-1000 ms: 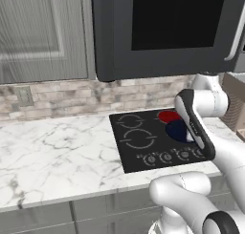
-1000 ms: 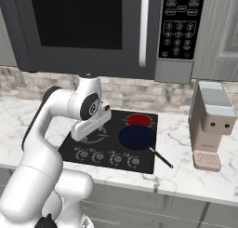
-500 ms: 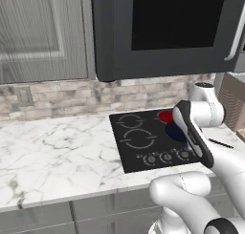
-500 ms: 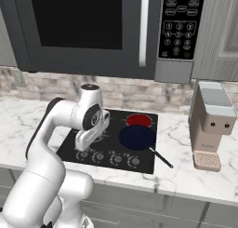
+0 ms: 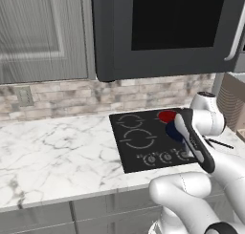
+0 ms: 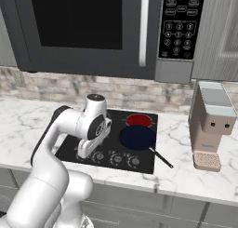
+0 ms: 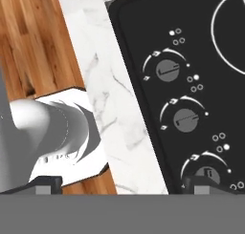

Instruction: Turn off the rear right burner of the stove.

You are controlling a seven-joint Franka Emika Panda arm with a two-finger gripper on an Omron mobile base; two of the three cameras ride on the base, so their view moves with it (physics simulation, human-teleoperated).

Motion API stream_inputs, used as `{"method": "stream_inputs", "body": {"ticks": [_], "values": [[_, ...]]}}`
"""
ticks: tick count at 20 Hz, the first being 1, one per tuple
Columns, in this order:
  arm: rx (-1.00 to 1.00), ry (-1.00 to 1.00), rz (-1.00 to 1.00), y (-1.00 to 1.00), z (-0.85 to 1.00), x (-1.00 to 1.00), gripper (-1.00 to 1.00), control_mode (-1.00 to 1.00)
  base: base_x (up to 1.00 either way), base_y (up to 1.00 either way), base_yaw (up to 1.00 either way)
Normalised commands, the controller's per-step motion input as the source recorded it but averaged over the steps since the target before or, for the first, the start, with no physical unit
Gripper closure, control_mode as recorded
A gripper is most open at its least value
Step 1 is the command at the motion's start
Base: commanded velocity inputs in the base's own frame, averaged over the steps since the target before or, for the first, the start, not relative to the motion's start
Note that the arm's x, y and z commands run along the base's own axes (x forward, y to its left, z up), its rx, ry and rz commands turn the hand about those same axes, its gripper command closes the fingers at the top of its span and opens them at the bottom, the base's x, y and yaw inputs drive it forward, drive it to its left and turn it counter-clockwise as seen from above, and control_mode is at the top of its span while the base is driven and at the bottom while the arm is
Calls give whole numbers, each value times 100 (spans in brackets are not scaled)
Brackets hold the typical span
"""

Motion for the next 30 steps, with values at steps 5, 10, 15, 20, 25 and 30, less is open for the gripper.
{"method": "stream_inputs", "body": {"ticks": [5, 10, 15, 20, 25, 30], "values": [[5, 0, 0, 0, -31, 0, -100, -100, 0, 0, 0], [2, 0, -1, 0, -36, 4, -100, -100, 0, 0, 0], [0, 3, -1, -1, -28, 14, -100, -100, 0, 0, 0], [-5, 12, -4, -4, -13, 27, -100, -100, 0, 0, 0], [-1, 10, -4, -32, 0, 25, -100, -100, 0, 0, 0], [-2, 12, -3, -28, 0, 22, -100, -100, 0, 0, 0]]}}
